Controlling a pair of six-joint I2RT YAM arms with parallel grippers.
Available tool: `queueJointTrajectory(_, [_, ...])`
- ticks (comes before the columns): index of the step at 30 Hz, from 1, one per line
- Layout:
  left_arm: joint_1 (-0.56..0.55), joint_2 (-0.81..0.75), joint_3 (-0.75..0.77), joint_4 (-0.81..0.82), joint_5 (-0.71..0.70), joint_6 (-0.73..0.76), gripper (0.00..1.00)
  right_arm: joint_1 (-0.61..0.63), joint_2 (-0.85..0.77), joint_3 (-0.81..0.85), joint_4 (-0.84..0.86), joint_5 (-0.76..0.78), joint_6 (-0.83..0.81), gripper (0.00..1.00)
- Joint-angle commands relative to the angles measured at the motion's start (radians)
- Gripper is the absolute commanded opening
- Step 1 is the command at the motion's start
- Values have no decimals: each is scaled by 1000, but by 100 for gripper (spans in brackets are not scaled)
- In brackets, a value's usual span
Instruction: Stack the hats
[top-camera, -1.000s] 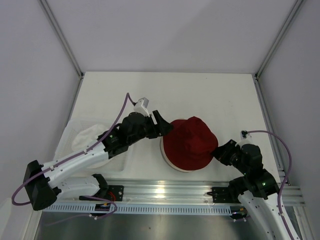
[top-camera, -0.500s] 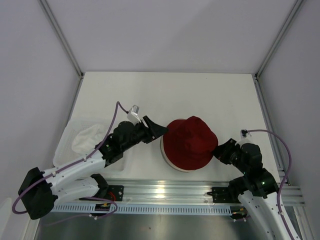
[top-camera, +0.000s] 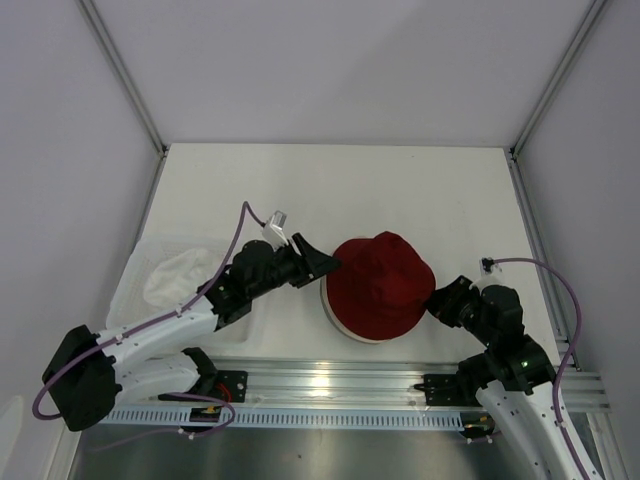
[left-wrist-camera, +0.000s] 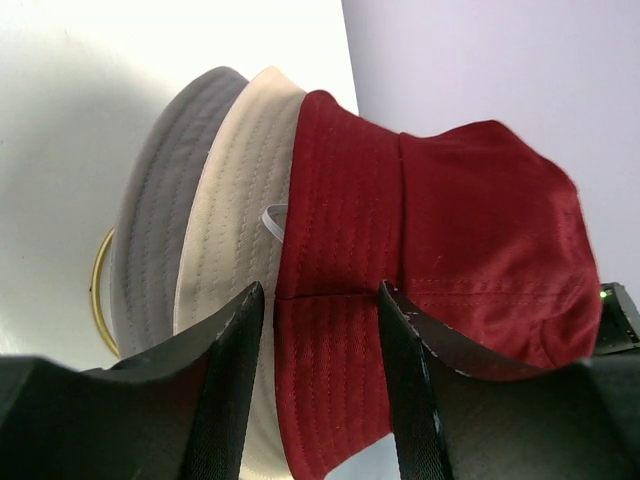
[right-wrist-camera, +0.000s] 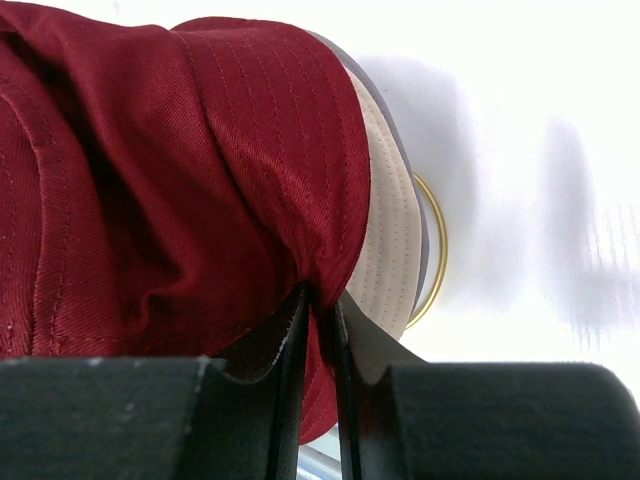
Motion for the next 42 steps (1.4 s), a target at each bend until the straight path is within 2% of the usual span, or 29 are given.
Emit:
queueJointTrajectory(1, [6,21,30,48,42,-14,53,0,12,0,32,4,-14,18])
queueJointTrajectory(4, [6,41,37,59,64,-15,53,0,13,-1,35,4,-13,18])
queueJointTrajectory(6, [6,46,44,79,79,-14,48,1,16,0,37,2,-13,18])
queueJointTrajectory(8, [6,46,60,79,88,-6,37,0,16,0,39,7,-13,18])
queueJointTrajectory(9, [6,46,60,77,88,2,23,0,20,-1,42,7,-10,18])
queueJointTrajectory(12, [6,52,73,57,82,5,1,0,29,-4,43,5,-8,18])
queueJointTrajectory(16, [6,62,83,-30,24,26,1,1,47,8,22,30,-1,18])
queueJointTrajectory(22, [6,24,51,-265,-192,52,1,0,82,25,-24,51,-31,18])
queueJointTrajectory(28, [-4,91,-9,-244,-195,29,1,0,116,-63,54,-12,1,18])
queueJointTrajectory(38, [-15,118,-98,-217,-194,3,1,1,135,-78,39,25,-30,19])
queueJointTrajectory(42, [-18,122,-101,-225,-201,15,1,1,162,-87,75,-1,-30,31])
